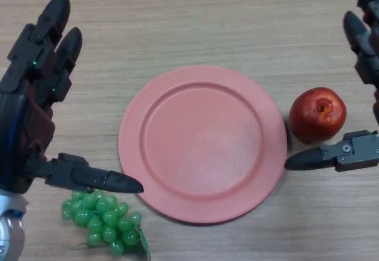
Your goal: Pick up the red apple and place it on the plate
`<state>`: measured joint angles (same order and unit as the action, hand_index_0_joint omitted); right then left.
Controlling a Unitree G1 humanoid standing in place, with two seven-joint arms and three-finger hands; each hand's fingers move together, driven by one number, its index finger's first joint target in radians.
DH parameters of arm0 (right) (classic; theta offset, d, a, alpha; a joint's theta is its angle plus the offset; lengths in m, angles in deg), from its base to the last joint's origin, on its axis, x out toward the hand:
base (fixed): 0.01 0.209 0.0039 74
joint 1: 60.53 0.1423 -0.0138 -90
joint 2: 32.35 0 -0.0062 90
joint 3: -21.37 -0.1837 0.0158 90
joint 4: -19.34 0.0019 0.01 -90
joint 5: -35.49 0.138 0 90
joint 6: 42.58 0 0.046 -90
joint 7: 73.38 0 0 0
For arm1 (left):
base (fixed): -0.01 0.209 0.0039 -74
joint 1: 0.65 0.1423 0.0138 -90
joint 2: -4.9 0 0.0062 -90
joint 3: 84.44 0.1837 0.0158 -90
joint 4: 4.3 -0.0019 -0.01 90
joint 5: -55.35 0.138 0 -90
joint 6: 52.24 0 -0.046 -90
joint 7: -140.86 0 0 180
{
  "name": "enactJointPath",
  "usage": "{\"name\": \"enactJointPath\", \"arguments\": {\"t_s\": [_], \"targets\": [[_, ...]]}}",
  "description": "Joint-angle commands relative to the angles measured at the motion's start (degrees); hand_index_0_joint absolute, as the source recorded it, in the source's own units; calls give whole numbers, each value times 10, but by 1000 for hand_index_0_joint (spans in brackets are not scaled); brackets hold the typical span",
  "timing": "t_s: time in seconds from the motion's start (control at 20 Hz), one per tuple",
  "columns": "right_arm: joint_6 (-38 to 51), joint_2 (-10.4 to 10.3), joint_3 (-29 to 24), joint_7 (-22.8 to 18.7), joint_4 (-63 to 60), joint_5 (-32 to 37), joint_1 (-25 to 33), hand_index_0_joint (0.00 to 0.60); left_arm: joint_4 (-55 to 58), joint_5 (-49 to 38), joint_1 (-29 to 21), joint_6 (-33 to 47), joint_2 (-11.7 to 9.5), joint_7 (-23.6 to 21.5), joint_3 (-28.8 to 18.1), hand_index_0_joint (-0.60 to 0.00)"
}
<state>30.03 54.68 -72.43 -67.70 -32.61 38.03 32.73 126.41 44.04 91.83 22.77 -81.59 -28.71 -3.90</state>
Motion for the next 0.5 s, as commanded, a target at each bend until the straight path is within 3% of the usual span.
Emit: {"name": "enactJointPath", "arguments": {"t_s": [0.05,0.5], "targets": [[64,17,-15,-5,34,10,26,0,36,24,-29,22,-27,-11,-16,0],[67,22,-28,14,30,11,35,0,17,23,-16,52,-16,-22,-2,0]]}}
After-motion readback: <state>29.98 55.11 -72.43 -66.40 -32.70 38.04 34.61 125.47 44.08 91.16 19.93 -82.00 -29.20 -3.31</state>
